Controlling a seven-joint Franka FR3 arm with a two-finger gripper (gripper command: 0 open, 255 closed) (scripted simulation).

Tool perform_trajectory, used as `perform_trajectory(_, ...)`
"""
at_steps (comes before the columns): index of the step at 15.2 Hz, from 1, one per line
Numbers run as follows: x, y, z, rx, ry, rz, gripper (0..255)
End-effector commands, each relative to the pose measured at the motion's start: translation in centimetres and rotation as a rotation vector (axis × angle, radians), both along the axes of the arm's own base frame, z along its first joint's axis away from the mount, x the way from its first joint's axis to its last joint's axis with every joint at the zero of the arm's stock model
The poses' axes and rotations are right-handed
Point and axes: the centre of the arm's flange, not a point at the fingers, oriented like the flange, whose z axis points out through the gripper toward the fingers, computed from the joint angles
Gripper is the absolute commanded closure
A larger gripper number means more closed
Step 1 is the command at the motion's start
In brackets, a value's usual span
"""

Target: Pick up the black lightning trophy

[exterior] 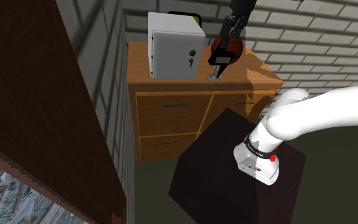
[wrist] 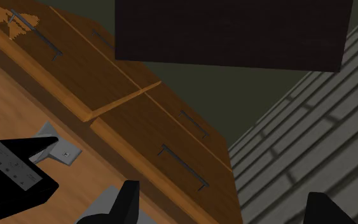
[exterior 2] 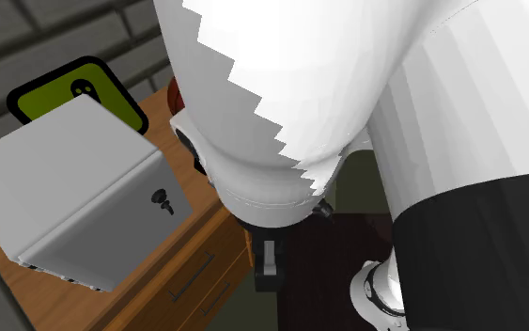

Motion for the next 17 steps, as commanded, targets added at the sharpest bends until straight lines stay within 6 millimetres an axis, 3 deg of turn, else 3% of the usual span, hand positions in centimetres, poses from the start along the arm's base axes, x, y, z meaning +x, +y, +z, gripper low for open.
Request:
perform_trajectory(1,0.0,0.0,0.0,0.0,0.0,0.0,0)
perform_trajectory(9,0.2,-10.2,-3.9,0.024,0.005,0.172,0)
perform_trajectory(17,2.1,-20.1,-8.0,0.047,0.009,0.344,0)
